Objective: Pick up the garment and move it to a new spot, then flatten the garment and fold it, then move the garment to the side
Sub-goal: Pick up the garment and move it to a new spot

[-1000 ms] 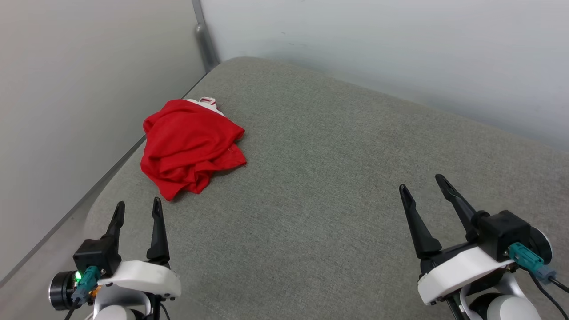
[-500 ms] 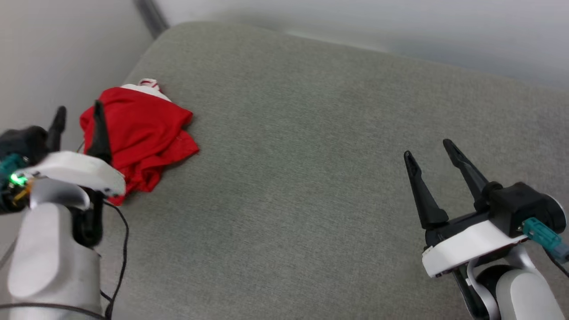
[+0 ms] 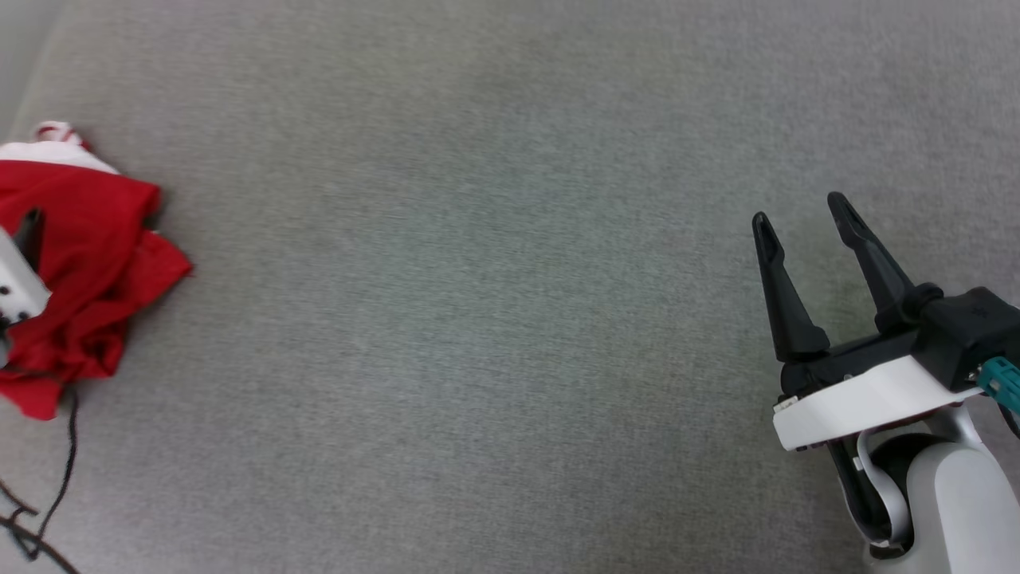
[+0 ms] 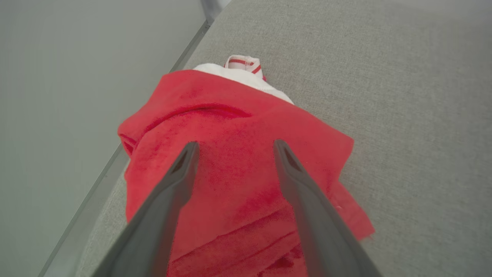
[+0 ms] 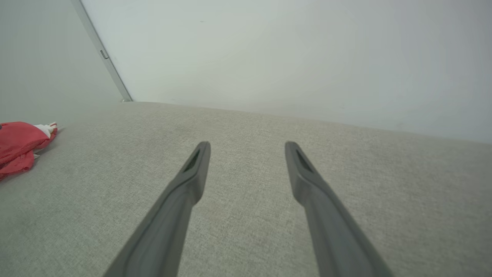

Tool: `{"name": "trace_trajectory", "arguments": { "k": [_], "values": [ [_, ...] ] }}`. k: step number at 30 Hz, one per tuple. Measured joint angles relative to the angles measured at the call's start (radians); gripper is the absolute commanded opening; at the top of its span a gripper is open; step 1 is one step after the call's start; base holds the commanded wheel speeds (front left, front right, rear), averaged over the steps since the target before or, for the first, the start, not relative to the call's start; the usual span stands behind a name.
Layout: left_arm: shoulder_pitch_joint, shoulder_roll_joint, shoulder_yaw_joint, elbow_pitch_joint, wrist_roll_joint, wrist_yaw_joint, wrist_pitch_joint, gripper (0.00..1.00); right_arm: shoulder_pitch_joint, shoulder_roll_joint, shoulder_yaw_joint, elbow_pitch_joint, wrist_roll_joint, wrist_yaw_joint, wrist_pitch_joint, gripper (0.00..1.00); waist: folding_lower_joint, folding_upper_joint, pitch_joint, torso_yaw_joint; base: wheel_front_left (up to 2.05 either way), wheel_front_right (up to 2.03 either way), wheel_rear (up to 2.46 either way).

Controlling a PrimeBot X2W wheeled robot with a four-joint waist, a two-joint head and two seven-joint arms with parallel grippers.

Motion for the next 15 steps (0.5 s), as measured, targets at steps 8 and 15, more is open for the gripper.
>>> {"name": "trace_trajectory", "arguments": {
  "k": [8,15],
  "values": [
    [0.000,0.058,-0.001,0.114,-0.104,0.000,0.297,1.00,-0.021,0.002,-0.005,0.016,0.006,0.000,-0.021,1.00,0.0000,0.0000,0.075,-0.056,0.00,0.00,0.00],
    [0.015,0.061,0.013,0.102,-0.136,0.016,0.341,0.00,-0.031,0.004,-0.007,0.022,0.007,0.000,-0.026,1.00,-0.0001,0.0000,0.082,-0.066,0.00,0.00,0.00]
  ]
}}
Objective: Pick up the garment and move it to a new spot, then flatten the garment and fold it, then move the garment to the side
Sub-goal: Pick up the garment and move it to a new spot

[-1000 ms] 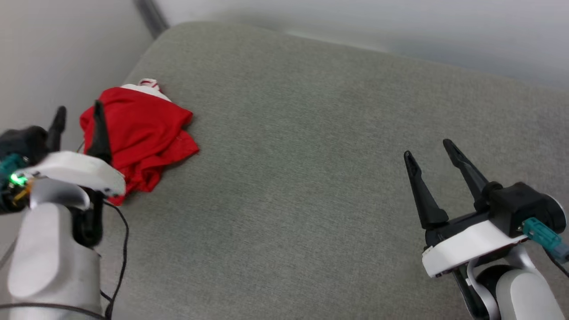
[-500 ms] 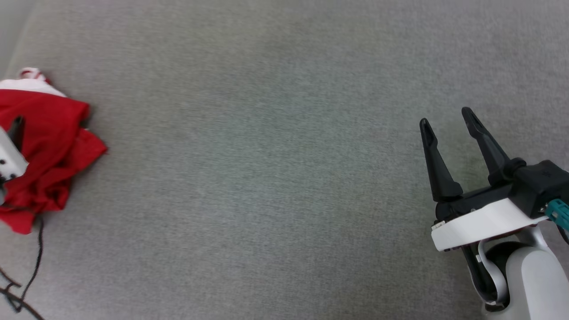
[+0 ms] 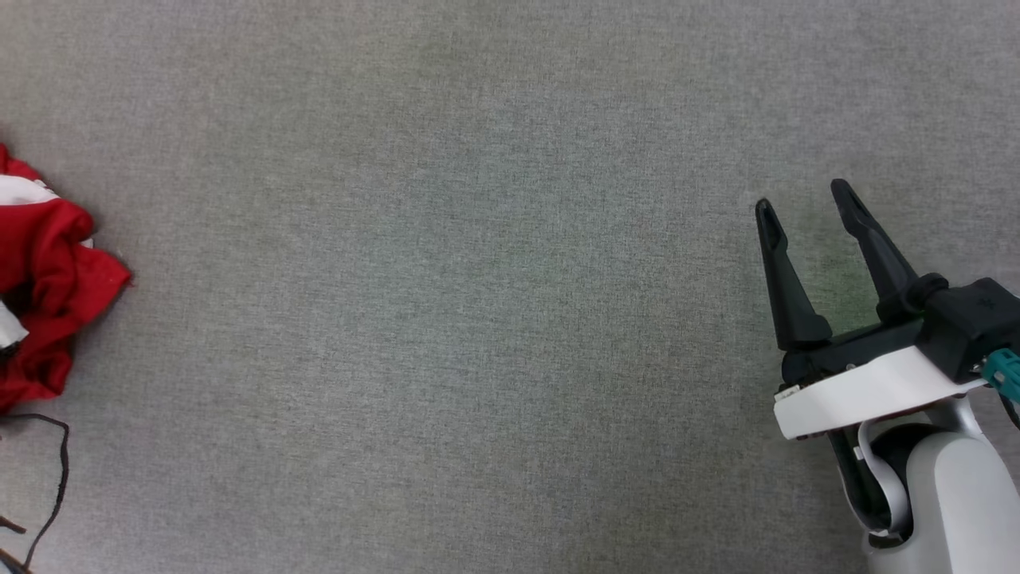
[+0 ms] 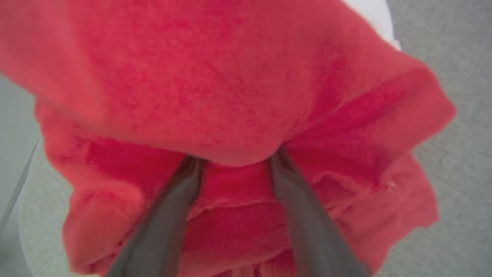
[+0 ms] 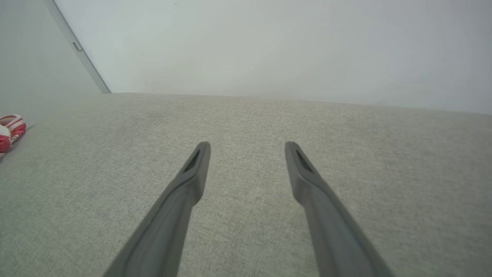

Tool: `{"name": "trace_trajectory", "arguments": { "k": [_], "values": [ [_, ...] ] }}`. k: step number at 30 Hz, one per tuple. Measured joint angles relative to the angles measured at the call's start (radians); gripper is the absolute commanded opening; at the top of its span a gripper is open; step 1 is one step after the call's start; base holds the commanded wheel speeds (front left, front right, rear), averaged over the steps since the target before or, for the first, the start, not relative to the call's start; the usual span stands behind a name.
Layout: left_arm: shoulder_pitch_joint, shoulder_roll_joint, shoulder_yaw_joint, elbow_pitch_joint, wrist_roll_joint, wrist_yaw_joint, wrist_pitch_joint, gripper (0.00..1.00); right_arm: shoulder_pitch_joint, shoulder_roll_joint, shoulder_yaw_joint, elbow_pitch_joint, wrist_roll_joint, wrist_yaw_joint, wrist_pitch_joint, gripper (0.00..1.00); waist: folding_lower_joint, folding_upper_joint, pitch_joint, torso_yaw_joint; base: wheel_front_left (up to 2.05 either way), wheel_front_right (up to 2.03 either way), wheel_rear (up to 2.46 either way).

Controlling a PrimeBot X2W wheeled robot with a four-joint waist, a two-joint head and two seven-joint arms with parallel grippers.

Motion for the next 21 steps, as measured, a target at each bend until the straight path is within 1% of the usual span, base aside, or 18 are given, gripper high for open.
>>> {"name": "trace_trajectory", "arguments": {
  "k": [4,7,12,16,21],
  "values": [
    [0.012,-0.013,-0.019,-0.030,0.017,0.000,-0.049,0.00,0.000,-0.001,-0.010,0.006,-0.004,0.000,-0.004,1.00,0.0000,0.0000,-0.021,0.003,0.00,0.00,0.00],
    [0.015,-0.013,-0.029,-0.067,0.045,0.005,-0.130,0.00,0.002,0.000,-0.015,0.012,-0.004,0.000,-0.008,1.00,0.0001,0.0000,-0.046,0.009,0.00,0.00,0.00],
    [-0.010,-0.025,-0.039,-0.129,0.088,0.032,-0.311,0.00,0.015,0.001,-0.029,0.026,-0.033,0.000,-0.017,1.00,0.0000,0.0000,-0.103,0.024,0.00,0.00,0.00],
    [-0.045,-0.043,-0.057,-0.160,0.133,0.053,-0.458,0.00,0.037,0.010,-0.040,0.035,-0.030,0.000,-0.026,1.00,-0.0001,0.0000,-0.164,0.034,0.00,0.00,0.00],
    [-0.065,-0.089,-0.070,-0.177,0.146,0.055,-0.609,0.00,0.079,0.018,-0.062,0.038,-0.025,0.000,-0.026,1.00,-0.0001,0.0000,-0.249,0.038,0.00,0.00,0.00]
  ]
}}
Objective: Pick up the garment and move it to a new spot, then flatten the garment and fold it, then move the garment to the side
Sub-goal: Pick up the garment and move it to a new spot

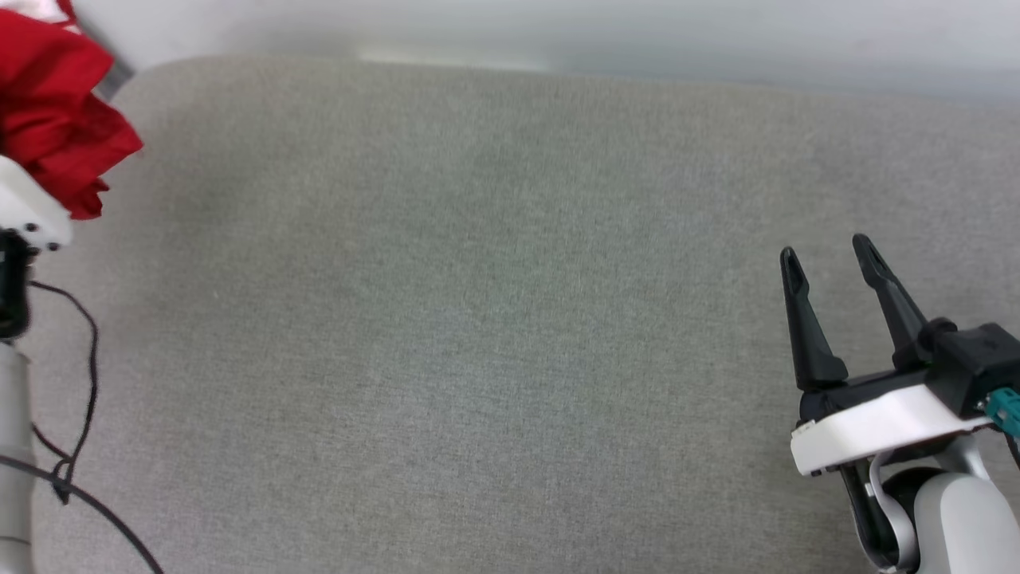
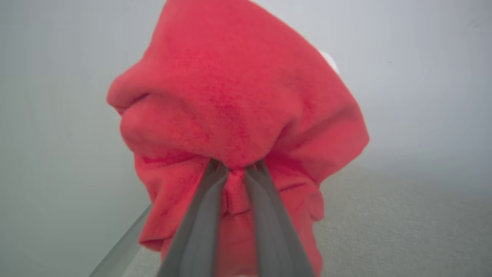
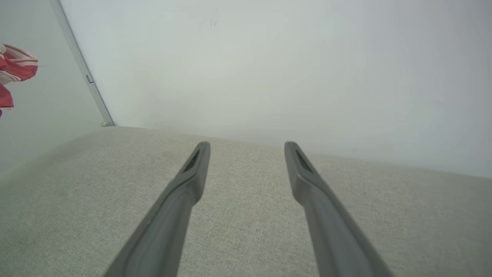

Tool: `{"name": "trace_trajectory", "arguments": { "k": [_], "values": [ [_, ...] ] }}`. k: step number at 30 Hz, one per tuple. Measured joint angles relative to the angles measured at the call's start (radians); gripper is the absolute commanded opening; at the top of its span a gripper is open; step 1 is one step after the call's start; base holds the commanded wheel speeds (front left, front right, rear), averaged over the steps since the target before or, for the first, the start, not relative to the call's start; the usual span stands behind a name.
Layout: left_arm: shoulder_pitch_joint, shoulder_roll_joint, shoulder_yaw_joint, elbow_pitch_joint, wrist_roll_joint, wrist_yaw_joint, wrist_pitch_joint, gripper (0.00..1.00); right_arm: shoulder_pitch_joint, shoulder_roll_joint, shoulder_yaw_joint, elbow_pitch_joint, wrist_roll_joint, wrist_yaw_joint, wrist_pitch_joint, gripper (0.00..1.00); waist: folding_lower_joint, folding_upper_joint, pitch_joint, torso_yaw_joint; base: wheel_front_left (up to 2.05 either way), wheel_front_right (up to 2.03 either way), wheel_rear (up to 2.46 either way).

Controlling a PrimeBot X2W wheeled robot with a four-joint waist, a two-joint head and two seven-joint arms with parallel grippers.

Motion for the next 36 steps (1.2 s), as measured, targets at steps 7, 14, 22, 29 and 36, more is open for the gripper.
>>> {"name": "trace_trajectory", "arguments": {
  "k": [7,14,22,29,36],
  "values": [
    [0.023,-0.076,-0.047,-0.058,0.026,-0.006,-0.147,0.00,0.050,0.006,-0.018,-0.017,0.009,0.000,0.014,1.00,-0.0002,0.0000,-0.085,-0.032,0.00,0.00,0.00],
    [0.131,-0.170,-0.134,-0.166,0.055,-0.008,-0.189,0.00,0.105,0.007,-0.042,-0.038,0.026,0.000,0.033,1.00,-0.0001,0.0000,-0.129,-0.113,0.00,0.00,0.00],
    [0.246,-0.292,-0.299,-0.255,0.081,-0.040,-0.164,0.00,0.121,0.007,-0.038,-0.055,0.050,0.000,0.044,1.00,-0.0001,0.0000,-0.137,-0.212,0.00,0.00,0.00],
    [0.353,-0.364,-0.492,-0.250,0.085,-0.064,-0.110,0.00,0.125,0.008,-0.028,-0.053,0.070,0.000,0.042,1.00,-0.0001,0.0000,-0.109,-0.278,0.00,0.00,0.00],
    [0.440,-0.364,-0.664,-0.245,0.068,-0.069,-0.053,0.00,0.125,0.008,-0.025,-0.042,0.083,0.000,0.026,1.00,-0.0001,0.0000,-0.074,-0.304,0.00,0.00,0.00]
  ]
}}
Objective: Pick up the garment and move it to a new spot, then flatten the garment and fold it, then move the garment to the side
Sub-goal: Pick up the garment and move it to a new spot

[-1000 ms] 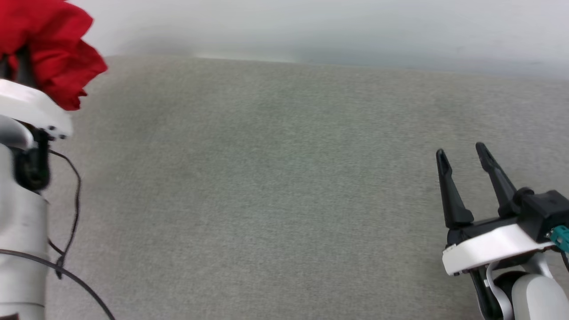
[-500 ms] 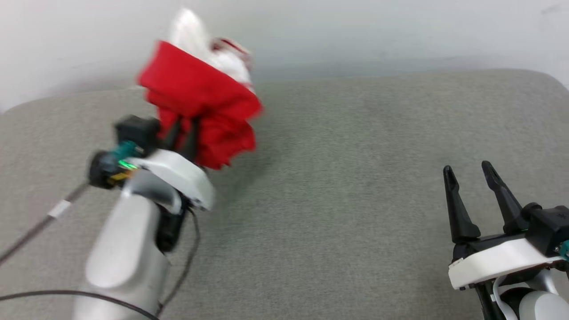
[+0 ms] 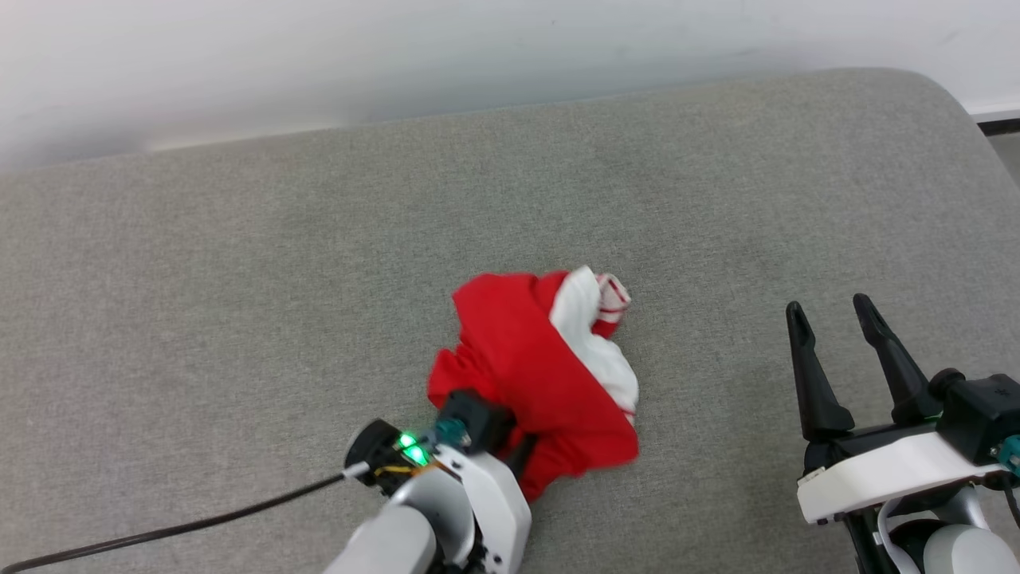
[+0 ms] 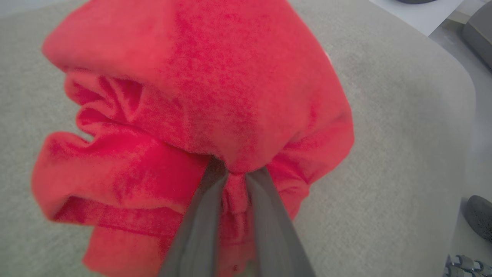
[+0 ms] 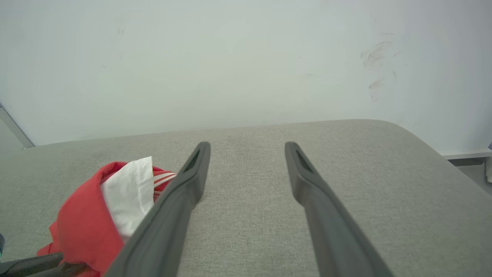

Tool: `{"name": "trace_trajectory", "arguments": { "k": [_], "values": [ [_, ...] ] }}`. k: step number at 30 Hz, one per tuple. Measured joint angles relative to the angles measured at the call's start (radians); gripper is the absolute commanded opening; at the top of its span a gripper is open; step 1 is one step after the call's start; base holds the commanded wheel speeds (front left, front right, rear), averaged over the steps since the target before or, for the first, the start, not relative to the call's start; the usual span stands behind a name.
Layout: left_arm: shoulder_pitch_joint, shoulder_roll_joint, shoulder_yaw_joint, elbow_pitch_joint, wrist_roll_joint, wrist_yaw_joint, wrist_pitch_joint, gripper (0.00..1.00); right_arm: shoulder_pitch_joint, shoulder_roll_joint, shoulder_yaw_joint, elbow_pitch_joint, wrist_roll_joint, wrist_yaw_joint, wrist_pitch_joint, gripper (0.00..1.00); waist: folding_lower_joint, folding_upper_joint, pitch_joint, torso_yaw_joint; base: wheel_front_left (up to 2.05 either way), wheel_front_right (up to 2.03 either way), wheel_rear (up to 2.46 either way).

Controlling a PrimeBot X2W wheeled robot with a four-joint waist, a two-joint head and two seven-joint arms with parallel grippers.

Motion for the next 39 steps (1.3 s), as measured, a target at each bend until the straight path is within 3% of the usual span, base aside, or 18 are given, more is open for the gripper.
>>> {"name": "trace_trajectory", "arguments": {
  "k": [2,3,4,5,10,18,27,32,39],
  "values": [
    [0.011,0.008,-0.047,-0.005,-0.007,0.000,0.008,0.00,-0.001,0.000,0.001,0.005,0.004,0.000,-0.002,1.00,0.0000,0.0000,0.006,0.001,0.00,0.00,0.00],
    [0.014,0.010,-0.057,-0.005,-0.008,0.000,0.007,0.35,-0.001,0.000,0.000,0.007,0.004,0.000,-0.005,1.00,0.0001,0.0000,0.006,0.004,0.00,0.00,0.00],
    [0.014,0.010,-0.062,-0.008,-0.012,0.000,0.005,0.93,-0.002,0.000,-0.001,0.010,0.004,0.000,-0.005,1.00,0.0001,0.0000,0.006,0.008,0.00,0.00,0.00],
    [0.014,0.013,-0.064,-0.013,-0.011,0.000,-0.009,1.00,-0.004,0.000,0.000,0.012,0.004,0.000,-0.007,1.00,0.0001,0.0000,0.004,0.011,0.00,0.00,0.00],
    [0.014,0.005,-0.041,-0.068,-0.013,0.022,-0.096,1.00,-0.003,0.000,-0.006,0.024,0.001,0.000,-0.009,1.00,0.0000,0.0000,-0.021,0.032,0.00,0.00,0.00],
    [0.045,0.007,0.070,-0.154,-0.046,0.120,-0.213,1.00,0.023,0.000,-0.015,0.027,-0.008,0.000,0.002,1.00,0.0000,0.0000,-0.086,0.076,0.00,0.00,0.00],
    [0.133,0.083,0.224,-0.215,-0.068,0.226,-0.252,1.00,0.071,0.001,-0.023,-0.001,-0.034,0.000,0.045,1.00,0.0000,0.0000,-0.148,0.132,0.00,0.00,0.00],
    [0.207,0.134,0.292,-0.253,-0.080,0.249,-0.257,1.00,0.106,0.001,-0.030,-0.019,-0.040,0.000,0.070,1.00,0.0000,0.0000,-0.175,0.151,0.00,0.00,0.00],
    [0.266,0.168,0.304,-0.308,-0.079,0.262,-0.252,1.00,0.137,0.001,-0.039,-0.046,-0.047,0.000,0.090,1.00,0.0001,0.0000,-0.184,0.159,0.00,0.00,0.00]
  ]
}}
